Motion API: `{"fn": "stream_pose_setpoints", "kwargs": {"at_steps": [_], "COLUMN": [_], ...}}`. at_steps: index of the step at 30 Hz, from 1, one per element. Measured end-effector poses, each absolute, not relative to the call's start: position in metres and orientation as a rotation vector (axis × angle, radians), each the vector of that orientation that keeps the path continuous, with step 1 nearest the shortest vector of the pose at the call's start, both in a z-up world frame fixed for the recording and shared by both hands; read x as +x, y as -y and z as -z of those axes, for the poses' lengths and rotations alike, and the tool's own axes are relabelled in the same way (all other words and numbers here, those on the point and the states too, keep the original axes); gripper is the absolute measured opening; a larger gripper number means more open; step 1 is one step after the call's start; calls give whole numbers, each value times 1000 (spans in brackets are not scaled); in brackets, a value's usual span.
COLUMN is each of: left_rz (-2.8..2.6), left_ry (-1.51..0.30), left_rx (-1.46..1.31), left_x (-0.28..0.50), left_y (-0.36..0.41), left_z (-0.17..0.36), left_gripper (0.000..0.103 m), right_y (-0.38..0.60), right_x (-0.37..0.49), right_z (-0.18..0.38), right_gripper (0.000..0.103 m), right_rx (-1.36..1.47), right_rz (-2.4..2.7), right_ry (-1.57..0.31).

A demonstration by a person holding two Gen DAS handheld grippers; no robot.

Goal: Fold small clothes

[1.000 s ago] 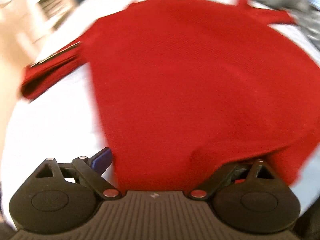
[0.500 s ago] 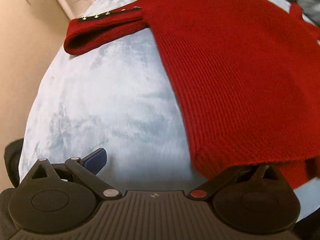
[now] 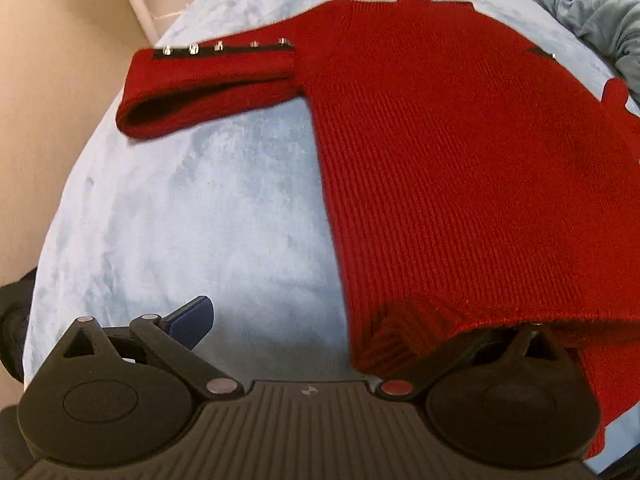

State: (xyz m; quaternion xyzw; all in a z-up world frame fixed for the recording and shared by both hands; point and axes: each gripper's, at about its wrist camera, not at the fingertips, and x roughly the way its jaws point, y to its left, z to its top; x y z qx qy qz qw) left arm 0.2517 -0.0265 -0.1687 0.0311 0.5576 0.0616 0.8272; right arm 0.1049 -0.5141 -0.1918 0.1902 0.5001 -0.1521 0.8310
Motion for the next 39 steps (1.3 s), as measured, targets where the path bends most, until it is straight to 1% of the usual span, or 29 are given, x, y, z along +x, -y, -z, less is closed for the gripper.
{"fn": "stream_pose_setpoints", "kwargs": {"at_steps": [3,4,6,7,11,12,13,14,15,18,20,22,23,24,25,26,28,30,35,37,39], "left_rz": [-127,-128,-130,-129,-109,-105,-103,-97,-89,-44,-4,35,44,42,61,98,108,123,81,35,22], "left_ry": [-1225,-1239,-1269,-1279,-1327,-1345,-1364,-1378,-1387,-1416,-1456,-1488,-1475,-1429,-1395,-1370,-1320,-1243,-1038,-985,-987], "left_rx": [49,42,33,29,-9,-24,-46,-76,-109,-167,-195,-207,-168,-92,-50,-61,-88,-57,62,107,126], "left_x": [244,242,235,231,220,220,220,220,219,215,210,201,194,188,183,177,170,162,125,108,100], "left_y": [25,24,23,23,19,18,16,14,13,13,18,28,35,44,49,51,43,29,-32,-56,-79], "left_z": [179,182,189,192,200,201,201,201,200,201,204,211,212,209,206,201,184,158,76,59,61], "left_gripper": [103,103,103,103,103,103,103,103,103,96,96,89,77,54,36,9,8,8,8,8,8], "right_y": [519,519,520,522,533,536,537,536,533,529,533,537,538,536,533,530,521,508,475,453,430], "right_x": [129,139,154,161,182,186,188,190,190,179,170,162,159,157,157,155,150,144,99,75,59], "right_z": [204,208,212,212,210,209,209,208,205,185,170,159,155,151,147,142,128,107,45,34,44], "right_gripper": [70,71,77,78,78,70,56,22,10,8,8,8,8,8,7,7,7,7,7,7,7], "right_rx": [347,311,270,273,292,308,329,344,329,307,341,388,390,383,372,361,338,299,215,162,74], "right_rz": [366,381,411,423,469,452,414,371,373,364,378,371,365,362,358,351,336,298,164,117,89], "right_ry": [-1027,-1008,-976,-957,-892,-895,-914,-942,-951,-907,-871,-847,-846,-846,-846,-846,-846,-838,-798,-799,-857]}}
